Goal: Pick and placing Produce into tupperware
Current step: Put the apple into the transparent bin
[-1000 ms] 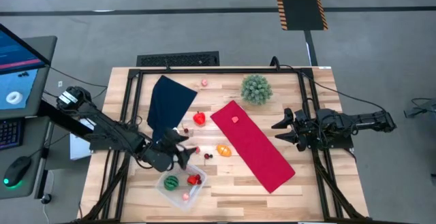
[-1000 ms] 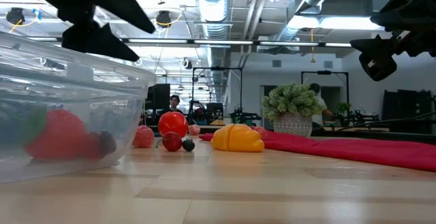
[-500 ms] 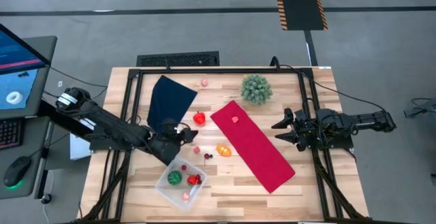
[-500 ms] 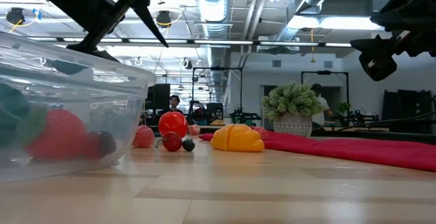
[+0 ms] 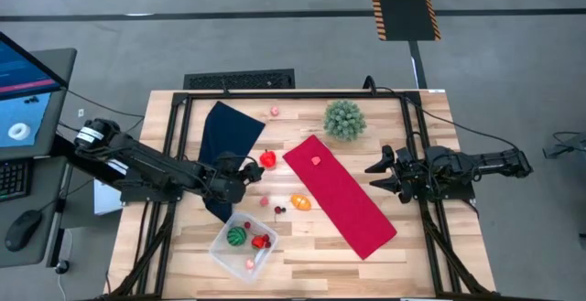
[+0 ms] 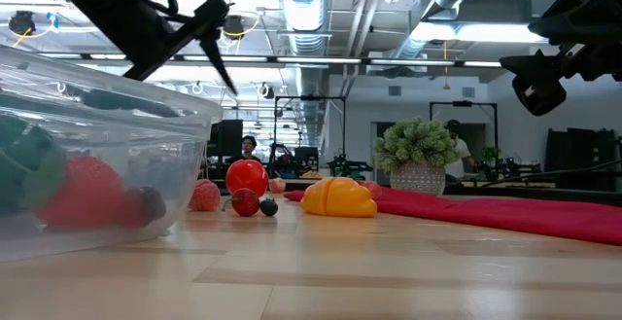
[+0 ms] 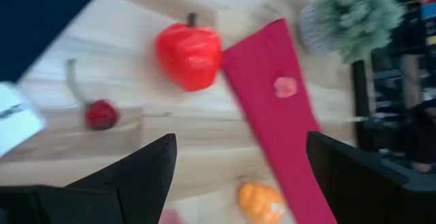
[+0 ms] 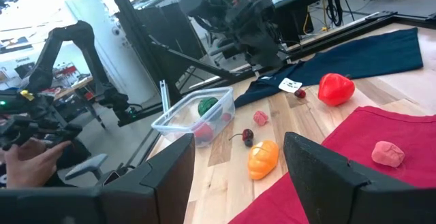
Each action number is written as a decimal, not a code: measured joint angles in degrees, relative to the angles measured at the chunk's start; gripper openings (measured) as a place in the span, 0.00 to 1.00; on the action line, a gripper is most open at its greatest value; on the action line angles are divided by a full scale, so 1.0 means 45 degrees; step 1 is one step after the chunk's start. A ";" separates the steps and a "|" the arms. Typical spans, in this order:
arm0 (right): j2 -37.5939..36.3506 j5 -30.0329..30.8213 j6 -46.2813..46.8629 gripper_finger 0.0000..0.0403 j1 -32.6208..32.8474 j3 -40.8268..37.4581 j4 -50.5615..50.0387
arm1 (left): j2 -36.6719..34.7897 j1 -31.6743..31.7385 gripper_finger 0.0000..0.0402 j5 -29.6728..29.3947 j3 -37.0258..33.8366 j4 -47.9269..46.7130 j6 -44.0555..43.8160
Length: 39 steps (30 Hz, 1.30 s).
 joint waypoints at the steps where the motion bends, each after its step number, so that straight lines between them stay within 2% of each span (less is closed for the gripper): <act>1: 0.0002 0.0000 0.0002 0.62 0.0002 0.0000 0.0000 | -0.0026 -0.0151 0.79 0.0249 0.0000 -0.0321 -0.0335; 4: 0.0000 -0.0001 0.0001 0.62 0.0001 0.0000 -0.0001 | -0.0139 -0.0584 0.79 0.0430 0.0000 -0.1362 -0.1854; 6: 0.0000 -0.0005 0.0003 0.62 0.0005 0.0000 0.0000 | -0.0126 -0.0732 0.79 0.0245 -0.0005 -0.1378 -0.2087; 10: 0.0001 -0.0001 0.0004 0.62 0.0003 0.0000 0.0000 | 0.0068 -0.0889 0.79 -0.1347 0.0090 -0.0072 -0.1453; 13: 0.0004 0.0000 0.0005 0.62 0.0000 0.0000 -0.0004 | 0.0752 -0.0890 0.79 -0.1709 0.0915 -0.0641 -0.1045; 15: 0.0000 -0.0005 0.0005 0.62 0.0005 0.0000 0.0000 | 0.1464 -0.0830 0.79 -0.1826 0.2012 -0.2121 -0.1187; 22: 0.0004 -0.0005 0.0005 0.62 0.0004 0.0000 0.0000 | 0.4693 -0.0024 0.79 -0.0694 0.7587 -0.8806 -0.1856; 27: 0.0000 0.0000 0.0002 0.62 0.0002 0.0000 0.0000 | 0.6686 0.0588 0.79 0.0592 1.0434 -1.1390 -0.3844; 32: 0.0000 -0.0002 0.0000 0.62 0.0000 0.0000 0.0000 | 0.7575 0.1270 0.79 0.1839 1.1845 -1.2314 -0.3870; 39: 0.0000 -0.0002 0.0002 0.62 0.0005 0.0000 -0.0002 | 0.7694 0.1895 0.79 0.2708 1.1919 -1.2555 -0.3084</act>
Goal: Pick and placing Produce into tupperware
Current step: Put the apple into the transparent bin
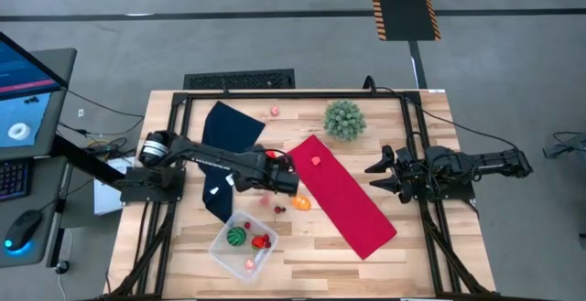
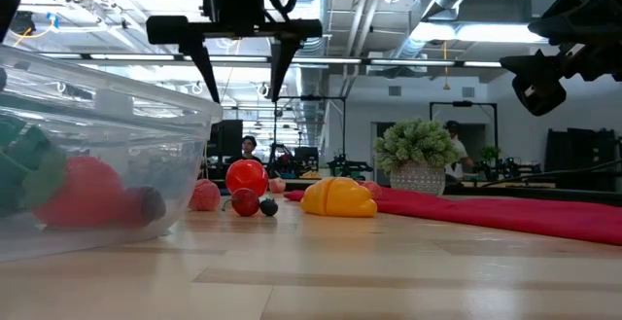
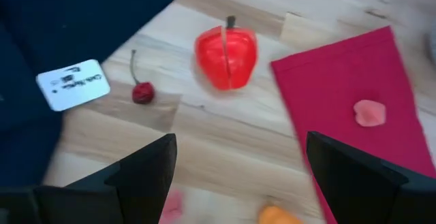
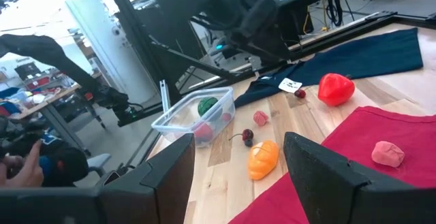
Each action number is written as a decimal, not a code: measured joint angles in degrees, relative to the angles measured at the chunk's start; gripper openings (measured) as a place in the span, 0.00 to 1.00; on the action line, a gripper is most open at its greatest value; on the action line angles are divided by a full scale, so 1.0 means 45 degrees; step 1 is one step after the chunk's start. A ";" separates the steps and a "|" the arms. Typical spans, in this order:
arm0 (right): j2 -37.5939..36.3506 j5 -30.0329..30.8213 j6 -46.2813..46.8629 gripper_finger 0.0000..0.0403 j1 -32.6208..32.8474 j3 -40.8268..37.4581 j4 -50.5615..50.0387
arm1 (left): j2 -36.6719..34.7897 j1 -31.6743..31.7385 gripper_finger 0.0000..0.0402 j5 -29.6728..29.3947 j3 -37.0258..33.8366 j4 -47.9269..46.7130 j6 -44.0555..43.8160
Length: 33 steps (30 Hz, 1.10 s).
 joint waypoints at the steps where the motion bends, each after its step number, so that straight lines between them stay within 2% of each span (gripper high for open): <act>1: 0.0000 0.0002 0.0000 0.62 0.0000 0.0000 0.0000 | 0.0000 0.0121 0.79 0.0113 0.0000 -0.0061 0.0180; 5: 0.0000 0.0000 0.0000 0.62 0.0000 0.0000 0.0002 | 0.0000 0.0655 0.79 -0.0602 0.0000 -0.0304 0.1652; 10: 0.0001 0.0003 0.0002 0.62 -0.0001 0.0000 0.0002 | 0.0152 0.1353 0.79 0.0302 -0.0005 0.0112 0.2727; 21: 0.0001 0.0003 -0.0001 0.62 -0.0001 0.0000 0.0000 | 0.0593 0.2325 0.79 0.0866 -0.0025 0.0038 0.1817; 33: 0.0000 0.0004 0.0002 0.62 -0.0002 0.0000 -0.0001 | 0.1601 0.3272 0.79 0.2413 -0.0002 0.0781 0.2717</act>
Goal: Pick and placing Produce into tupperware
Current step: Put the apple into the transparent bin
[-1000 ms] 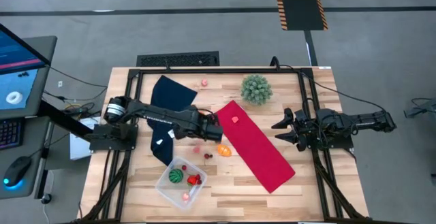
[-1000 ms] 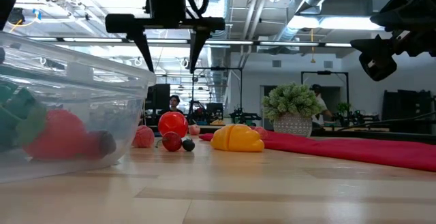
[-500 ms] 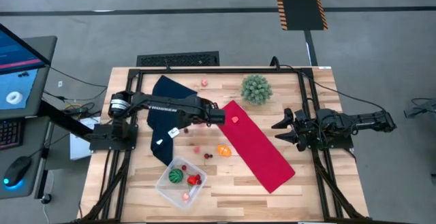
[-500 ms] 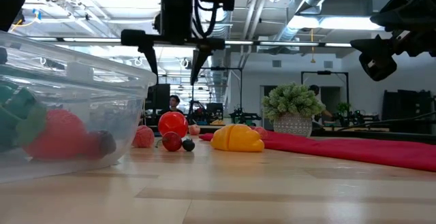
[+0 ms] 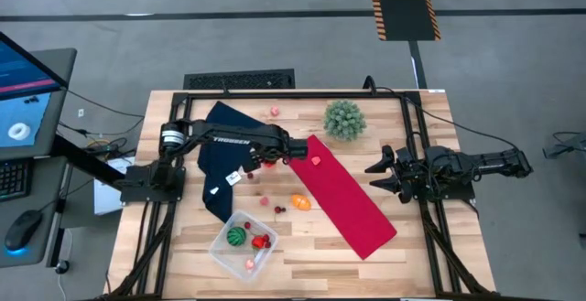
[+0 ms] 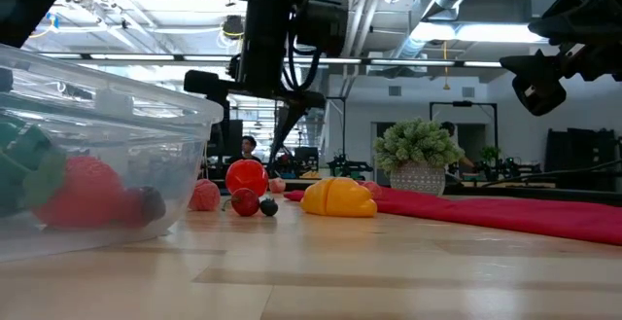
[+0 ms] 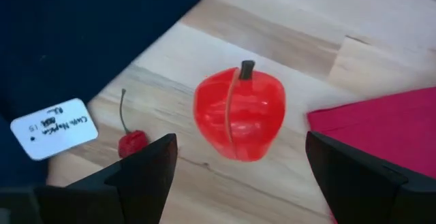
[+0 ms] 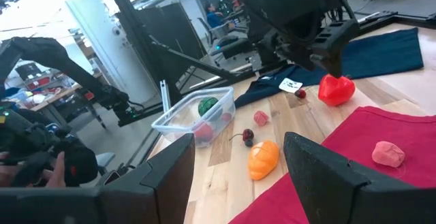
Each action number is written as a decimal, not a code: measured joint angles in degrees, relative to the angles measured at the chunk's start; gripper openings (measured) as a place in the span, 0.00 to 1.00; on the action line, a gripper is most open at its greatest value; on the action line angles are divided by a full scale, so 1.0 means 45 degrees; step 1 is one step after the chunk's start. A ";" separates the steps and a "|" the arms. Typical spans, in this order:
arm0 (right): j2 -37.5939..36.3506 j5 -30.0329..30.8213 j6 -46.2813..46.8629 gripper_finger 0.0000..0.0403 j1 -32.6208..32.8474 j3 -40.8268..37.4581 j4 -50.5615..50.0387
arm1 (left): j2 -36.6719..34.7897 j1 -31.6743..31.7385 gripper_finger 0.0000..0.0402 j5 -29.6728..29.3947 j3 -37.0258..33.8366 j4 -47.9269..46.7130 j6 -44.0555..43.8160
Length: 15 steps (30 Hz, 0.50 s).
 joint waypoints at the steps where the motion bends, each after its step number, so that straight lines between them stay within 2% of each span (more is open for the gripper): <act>1: 0.0000 -0.0002 -0.0004 0.62 -0.0003 -0.0001 0.0009 | 0.0062 0.0027 0.79 0.0021 0.0007 0.0182 0.0130; 15: 0.0000 0.0002 -0.0004 0.62 -0.0003 -0.0004 0.0008 | 0.0298 0.0112 0.79 0.0203 -0.0008 0.0117 -0.0056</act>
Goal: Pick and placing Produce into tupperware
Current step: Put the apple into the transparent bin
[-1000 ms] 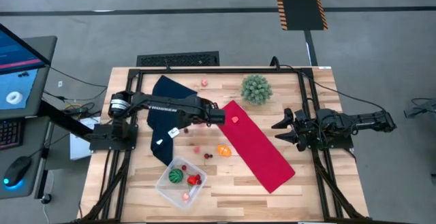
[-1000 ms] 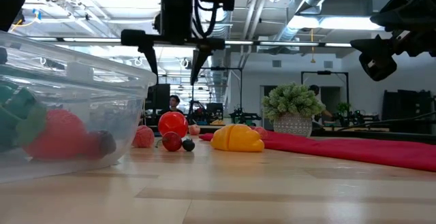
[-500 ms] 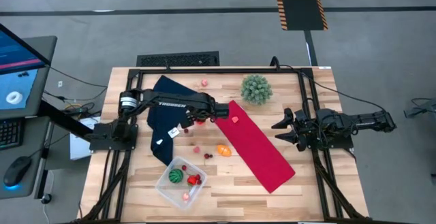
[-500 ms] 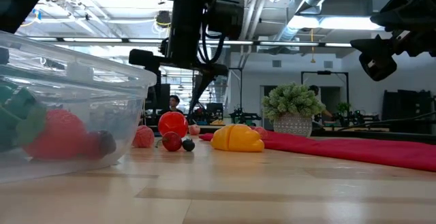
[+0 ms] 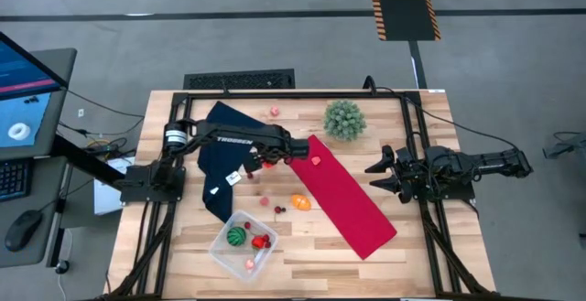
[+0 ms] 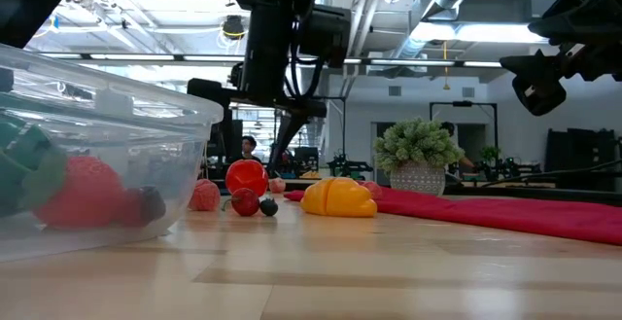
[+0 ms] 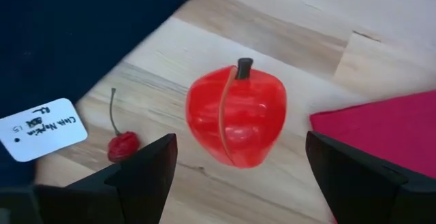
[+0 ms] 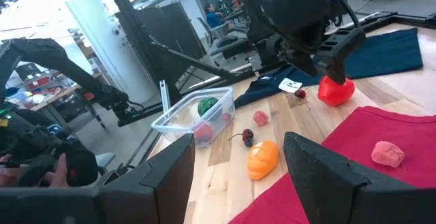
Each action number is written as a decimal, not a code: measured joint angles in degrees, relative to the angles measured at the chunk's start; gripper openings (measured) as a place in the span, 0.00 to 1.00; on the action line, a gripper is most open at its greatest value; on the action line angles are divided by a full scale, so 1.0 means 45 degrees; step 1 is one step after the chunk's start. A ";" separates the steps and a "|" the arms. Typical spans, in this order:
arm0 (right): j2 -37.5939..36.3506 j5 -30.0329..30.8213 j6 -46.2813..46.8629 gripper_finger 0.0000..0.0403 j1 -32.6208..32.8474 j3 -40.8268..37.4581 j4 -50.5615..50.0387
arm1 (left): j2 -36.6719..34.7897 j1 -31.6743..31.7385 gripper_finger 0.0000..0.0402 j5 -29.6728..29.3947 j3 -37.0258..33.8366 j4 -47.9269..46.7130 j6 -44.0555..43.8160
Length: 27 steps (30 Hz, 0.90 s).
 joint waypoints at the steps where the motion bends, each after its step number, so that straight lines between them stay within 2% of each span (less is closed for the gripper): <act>1: 0.0000 -0.0003 0.0001 0.62 0.0002 0.0002 0.0000 | 0.0000 0.0000 0.79 -0.0004 0.0000 -0.0053 -0.0068; 5: 0.0000 -0.0004 0.0000 0.62 0.0001 0.0001 -0.0002 | 0.0000 0.0029 0.79 0.0137 0.0000 -0.0723 -0.0460; 11: 0.0000 -0.0004 0.0002 0.62 0.0000 0.0004 -0.0005 | 0.0000 0.0010 0.80 0.0329 0.0000 -0.0643 0.0178; 22: 0.0000 -0.0002 0.0004 0.62 0.0002 0.0004 -0.0005 | 0.0000 0.0092 0.98 0.0089 0.0000 -0.0435 0.0571; 27: 0.0000 -0.0002 0.0000 0.62 0.0000 0.0004 -0.0005 | 0.0000 0.0097 0.99 0.0035 0.0000 -0.0443 0.0479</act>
